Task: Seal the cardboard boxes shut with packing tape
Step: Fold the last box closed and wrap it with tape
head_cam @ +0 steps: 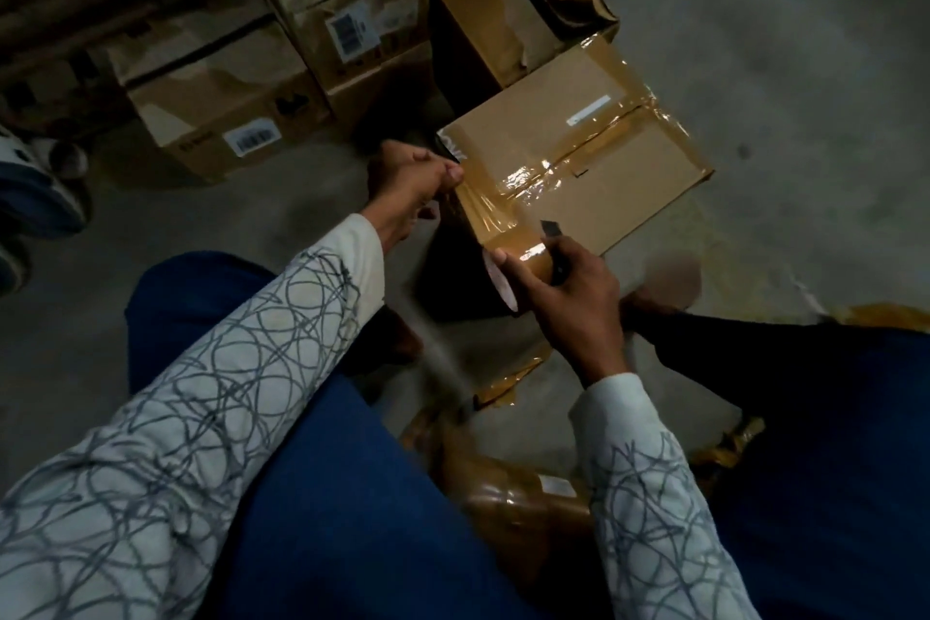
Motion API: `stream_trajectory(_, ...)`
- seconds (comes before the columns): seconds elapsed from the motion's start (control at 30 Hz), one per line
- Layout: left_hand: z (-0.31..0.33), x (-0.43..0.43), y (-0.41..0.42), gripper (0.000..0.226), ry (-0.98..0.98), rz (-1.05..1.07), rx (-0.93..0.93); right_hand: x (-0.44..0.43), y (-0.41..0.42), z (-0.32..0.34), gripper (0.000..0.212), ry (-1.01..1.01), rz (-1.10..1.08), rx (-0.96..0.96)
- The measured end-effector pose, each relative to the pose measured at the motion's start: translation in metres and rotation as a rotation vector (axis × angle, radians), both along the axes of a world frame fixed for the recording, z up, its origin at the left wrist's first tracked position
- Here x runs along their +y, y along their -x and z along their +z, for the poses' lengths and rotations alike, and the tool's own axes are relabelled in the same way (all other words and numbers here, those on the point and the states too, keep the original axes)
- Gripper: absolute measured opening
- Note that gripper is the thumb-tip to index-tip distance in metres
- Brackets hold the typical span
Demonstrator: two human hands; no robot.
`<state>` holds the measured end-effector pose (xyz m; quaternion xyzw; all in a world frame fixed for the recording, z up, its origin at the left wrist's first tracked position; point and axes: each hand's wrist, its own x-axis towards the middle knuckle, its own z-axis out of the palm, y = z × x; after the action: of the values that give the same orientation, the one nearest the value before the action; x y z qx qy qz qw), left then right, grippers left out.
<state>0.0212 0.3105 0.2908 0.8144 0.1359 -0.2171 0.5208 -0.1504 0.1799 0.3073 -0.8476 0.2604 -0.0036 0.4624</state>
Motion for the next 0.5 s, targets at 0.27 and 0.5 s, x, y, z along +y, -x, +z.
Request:
stream_trajectory(0.27,-0.009,-0.015,-0.055,0.009,0.004,0.079,-0.048,-0.010,-0.023,0.011,0.050,0.100,-0.103,-0.037)
stream_trajectory(0.5,-0.028,-0.020,-0.065,0.015,-0.046,0.129,-0.022,-0.024,-0.047,0.005,0.048,0.118,-0.062,0.015)
